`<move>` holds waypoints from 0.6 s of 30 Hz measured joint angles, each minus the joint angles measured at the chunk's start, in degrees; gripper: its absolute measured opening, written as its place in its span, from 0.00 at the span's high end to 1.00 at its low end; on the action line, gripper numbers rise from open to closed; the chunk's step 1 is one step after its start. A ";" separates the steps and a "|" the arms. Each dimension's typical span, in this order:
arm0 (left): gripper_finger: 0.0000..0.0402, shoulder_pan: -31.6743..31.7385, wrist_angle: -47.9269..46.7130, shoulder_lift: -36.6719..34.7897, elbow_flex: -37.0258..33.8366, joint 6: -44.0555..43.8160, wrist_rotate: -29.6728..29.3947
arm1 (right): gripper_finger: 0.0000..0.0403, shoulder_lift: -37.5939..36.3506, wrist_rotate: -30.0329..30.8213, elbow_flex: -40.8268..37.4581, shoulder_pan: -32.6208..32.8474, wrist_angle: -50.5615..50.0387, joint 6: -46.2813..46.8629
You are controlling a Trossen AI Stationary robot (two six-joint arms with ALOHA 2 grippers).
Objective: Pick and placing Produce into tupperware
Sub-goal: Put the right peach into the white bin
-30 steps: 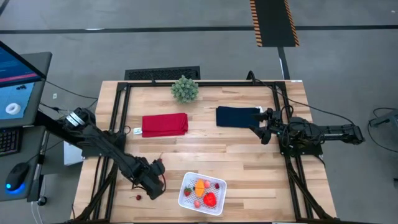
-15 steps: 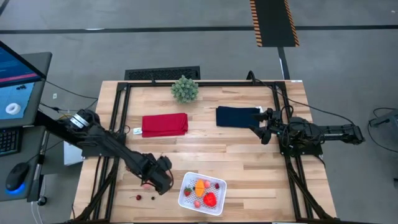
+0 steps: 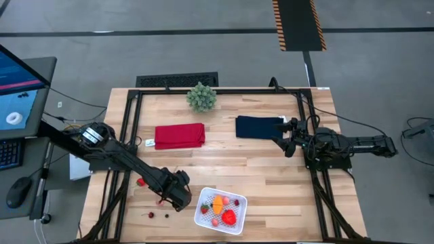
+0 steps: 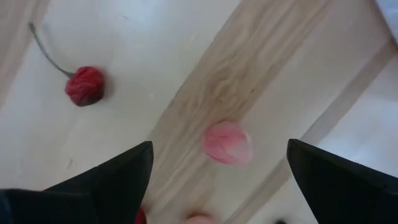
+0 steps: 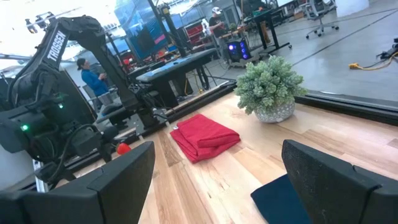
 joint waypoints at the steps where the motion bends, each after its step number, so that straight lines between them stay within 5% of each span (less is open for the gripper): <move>1: 0.11 0.00 0.06 0.18 -0.05 0.00 0.11 | 0.07 0.00 0.00 0.00 0.02 0.00 0.01; 12: 0.11 0.11 1.25 1.83 -1.15 -1.74 2.33 | 0.07 0.21 -0.02 0.04 0.02 -0.04 -0.01; 18: 0.24 0.17 2.96 1.85 -2.60 -2.42 5.29 | 0.07 0.38 0.00 0.04 0.01 -0.04 0.00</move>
